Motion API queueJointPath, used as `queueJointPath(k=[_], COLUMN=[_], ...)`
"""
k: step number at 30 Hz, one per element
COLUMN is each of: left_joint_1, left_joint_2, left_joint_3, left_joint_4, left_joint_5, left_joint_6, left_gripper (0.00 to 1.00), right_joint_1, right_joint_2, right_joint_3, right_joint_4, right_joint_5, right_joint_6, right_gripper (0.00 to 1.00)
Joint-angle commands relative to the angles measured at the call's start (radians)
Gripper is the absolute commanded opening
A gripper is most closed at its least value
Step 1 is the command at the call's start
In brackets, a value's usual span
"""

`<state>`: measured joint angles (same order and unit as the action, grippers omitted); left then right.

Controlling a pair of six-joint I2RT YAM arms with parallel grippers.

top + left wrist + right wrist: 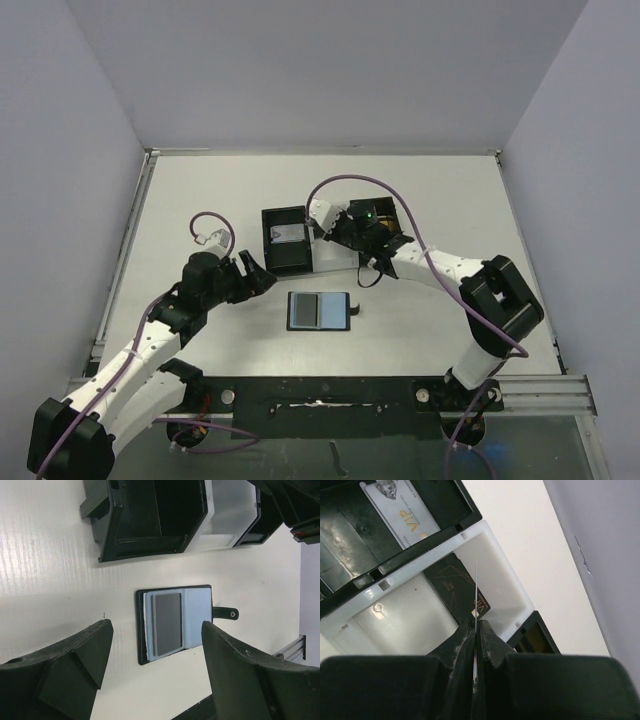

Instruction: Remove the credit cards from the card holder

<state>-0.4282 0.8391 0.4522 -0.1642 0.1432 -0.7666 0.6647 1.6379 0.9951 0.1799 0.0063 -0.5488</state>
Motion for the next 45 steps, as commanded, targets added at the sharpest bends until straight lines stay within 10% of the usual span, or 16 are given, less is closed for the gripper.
queueJointPath(k=[1,34,44,45], left_joint_1=[0.011,0.034,0.036,0.036], left_joint_2=[-0.012,-0.019,-0.008,-0.006], left_joint_3=[0.052,0.046,0.035,0.035], left_joint_4=[0.002,0.001,0.017,0.018], left_joint_5=[0.026,0.059,0.076,0.076], left_joint_6=[0.022,0.016,0.012,0.011], left_gripper=[0.71,0.71,0.71,0.71], right_joint_1=[-0.014,-0.054,-0.053,-0.054], right_joint_2=[0.048,0.400,0.398,0.397], right_joint_3=[0.071,0.368,0.393,0.399], right_joint_4=[0.034,-0.126,-0.204,-0.215], right_joint_5=[-0.055,-0.007,-0.027,-0.033], right_joint_6=[-0.076,-0.310,-0.264,-0.255], right_gripper=[0.00,0.00,0.18,0.31])
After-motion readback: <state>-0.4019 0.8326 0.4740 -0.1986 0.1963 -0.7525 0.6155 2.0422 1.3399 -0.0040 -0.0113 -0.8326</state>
